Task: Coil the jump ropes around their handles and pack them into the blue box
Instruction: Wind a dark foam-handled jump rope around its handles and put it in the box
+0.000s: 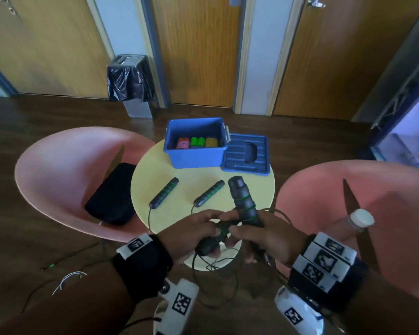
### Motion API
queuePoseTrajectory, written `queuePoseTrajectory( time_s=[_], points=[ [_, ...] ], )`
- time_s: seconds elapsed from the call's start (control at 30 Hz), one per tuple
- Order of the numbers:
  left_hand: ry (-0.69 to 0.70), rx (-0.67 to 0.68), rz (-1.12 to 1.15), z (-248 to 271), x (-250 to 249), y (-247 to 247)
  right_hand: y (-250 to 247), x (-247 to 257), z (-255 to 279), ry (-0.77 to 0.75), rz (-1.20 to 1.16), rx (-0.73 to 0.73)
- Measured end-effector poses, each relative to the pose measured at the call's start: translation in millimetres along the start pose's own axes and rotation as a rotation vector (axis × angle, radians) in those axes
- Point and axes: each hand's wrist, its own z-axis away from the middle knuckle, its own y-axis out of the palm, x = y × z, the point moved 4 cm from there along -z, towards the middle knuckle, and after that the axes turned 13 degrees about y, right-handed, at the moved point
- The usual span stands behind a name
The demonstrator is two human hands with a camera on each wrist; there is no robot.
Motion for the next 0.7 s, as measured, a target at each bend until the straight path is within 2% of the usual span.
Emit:
queuePoseTrajectory(
  time_s=[0.1,0.17,0.23,0.3,0.37,0.47,0.6,0.7],
  points=[
    [0.003,-0.14,-0.068,-1.5,6.9,-4.5,-15.4,-24.1,8.5,0.063,-0.117,0.012],
    [0.023,-0.202,-0.063,-1.9,9.6,-9.0,-28.1,-39.6,15.3,0.101,-0.109,-0.047],
    [0.039,-0.217,-0.071,-0.4,10.1,-11.9,-40.5,-57.7,21.3,0.116,0.168,-0.17],
    [0.058,-0.223,-0.098,0.2,9.1,-12.5,-47.3,-76.1,25.3,0.173,0.465,-0.194],
    [0.089,-0.238,-0.128,-0.8,5.6,-12.0,-47.9,-82.3,28.5,0.215,0.532,-0.192],
    [0.15,-0.257,-0.154,-5.3,-0.8,-8.2,-52.2,-67.3,33.3,0.16,0.429,-0.227],
    [0.218,-0.25,-0.081,-13.1,-9.8,2.8,-59.6,-30.7,38.9,-0.002,0.042,-0.306],
    [0.245,-0.298,-0.08,-18.4,-16.2,13.4,-52.8,-3.4,38.3,-0.126,-0.236,-0.324]
  ],
)
